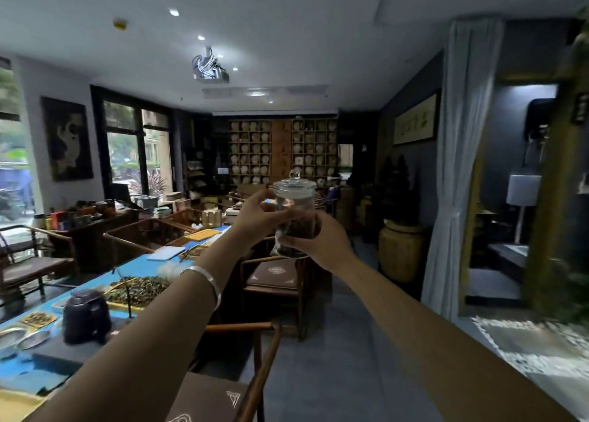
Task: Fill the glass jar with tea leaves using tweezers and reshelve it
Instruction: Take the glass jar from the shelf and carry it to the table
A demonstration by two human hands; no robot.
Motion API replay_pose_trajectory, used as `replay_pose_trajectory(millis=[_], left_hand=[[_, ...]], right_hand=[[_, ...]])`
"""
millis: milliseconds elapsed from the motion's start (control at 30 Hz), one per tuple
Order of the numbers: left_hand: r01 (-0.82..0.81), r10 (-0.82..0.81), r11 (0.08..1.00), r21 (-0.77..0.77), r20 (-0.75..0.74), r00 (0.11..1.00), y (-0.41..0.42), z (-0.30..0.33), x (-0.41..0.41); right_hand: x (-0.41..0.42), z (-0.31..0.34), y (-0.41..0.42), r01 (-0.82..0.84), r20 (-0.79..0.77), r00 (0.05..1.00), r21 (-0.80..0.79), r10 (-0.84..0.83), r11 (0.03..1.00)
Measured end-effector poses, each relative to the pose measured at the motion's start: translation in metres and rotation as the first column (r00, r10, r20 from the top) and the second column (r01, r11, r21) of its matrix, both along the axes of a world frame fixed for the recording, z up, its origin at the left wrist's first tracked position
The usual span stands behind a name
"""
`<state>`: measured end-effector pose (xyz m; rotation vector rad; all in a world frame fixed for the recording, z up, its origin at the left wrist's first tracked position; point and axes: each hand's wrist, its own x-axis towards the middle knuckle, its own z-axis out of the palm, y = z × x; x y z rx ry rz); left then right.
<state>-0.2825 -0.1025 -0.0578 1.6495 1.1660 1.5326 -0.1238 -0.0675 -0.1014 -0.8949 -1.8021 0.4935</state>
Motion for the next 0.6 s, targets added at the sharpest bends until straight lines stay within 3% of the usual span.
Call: replay_pose_trajectory(millis=[600], left_hand=[[0.080, -0.079, 0.996, 0.032, -0.039, 0.996, 0.239, 0.015, -0.058]], right_hand=[[-0.055, 0.017, 0.233, 0.037, 0.008, 0.999, -0.018, -0.037, 0.999]])
